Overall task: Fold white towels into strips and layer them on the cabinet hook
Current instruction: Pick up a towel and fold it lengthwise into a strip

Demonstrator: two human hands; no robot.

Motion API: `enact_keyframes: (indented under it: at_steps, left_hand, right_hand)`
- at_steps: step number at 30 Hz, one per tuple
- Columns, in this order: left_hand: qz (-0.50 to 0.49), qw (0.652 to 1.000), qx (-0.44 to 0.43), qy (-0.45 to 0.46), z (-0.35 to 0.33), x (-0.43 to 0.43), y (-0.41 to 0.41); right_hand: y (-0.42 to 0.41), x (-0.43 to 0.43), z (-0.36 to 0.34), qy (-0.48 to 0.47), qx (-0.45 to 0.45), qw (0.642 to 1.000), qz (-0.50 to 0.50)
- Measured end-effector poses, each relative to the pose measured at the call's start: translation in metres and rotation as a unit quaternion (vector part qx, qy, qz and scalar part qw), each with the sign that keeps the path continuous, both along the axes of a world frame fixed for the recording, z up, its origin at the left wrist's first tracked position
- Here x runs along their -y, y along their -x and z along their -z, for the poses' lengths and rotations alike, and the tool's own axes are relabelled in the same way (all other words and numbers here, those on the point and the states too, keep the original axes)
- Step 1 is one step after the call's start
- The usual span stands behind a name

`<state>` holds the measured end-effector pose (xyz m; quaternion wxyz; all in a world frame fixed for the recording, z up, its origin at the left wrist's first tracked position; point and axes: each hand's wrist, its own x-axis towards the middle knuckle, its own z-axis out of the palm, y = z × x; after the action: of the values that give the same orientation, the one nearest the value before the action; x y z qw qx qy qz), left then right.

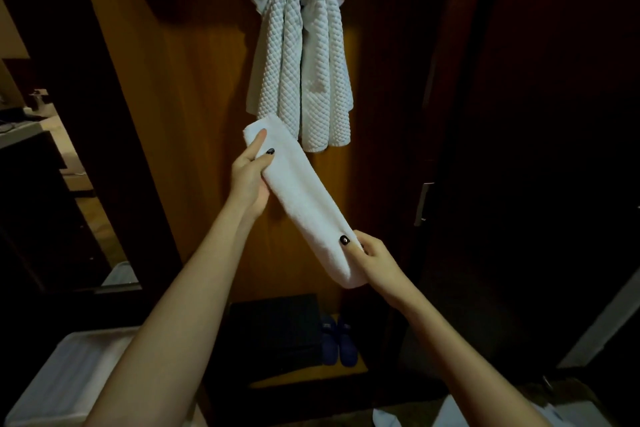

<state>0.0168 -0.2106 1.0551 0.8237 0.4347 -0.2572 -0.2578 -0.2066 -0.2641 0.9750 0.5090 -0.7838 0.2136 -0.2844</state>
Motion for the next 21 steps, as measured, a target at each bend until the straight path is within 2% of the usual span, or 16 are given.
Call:
enact_keyframes:
  at_steps: [5,10,14,18,21]
  left_hand:
    - [0.074,0.996,-0.015,0.039,-0.013,-0.004,0.003]
    - [0.130,0.991,0.032,0.016,-0.030,-0.008,0.005]
    - [0.135,0.989,0.051,0.014,-0.039,-0.010,0.005]
    - [0.106,0.993,0.057,0.014,-0.042,-0.014,-0.006]
    - [0.020,0.996,0.084,-0.007,-0.040,-0.014,-0.013]
  right_hand:
    - [0.002,-0.004,0.001,-0.107,0.025,0.992,-0.067]
    - [-0.006,0.000,0.000,-0.109,0.008,0.987,-0.113]
    - [-0.010,0.003,-0.006,-0.128,0.023,0.980,-0.152]
    - [-0.012,0.001,-0.010,-0.096,0.048,0.988,-0.113]
    - [-0.013,-0.003,-0.012,-0.041,0.082,0.995,-0.024]
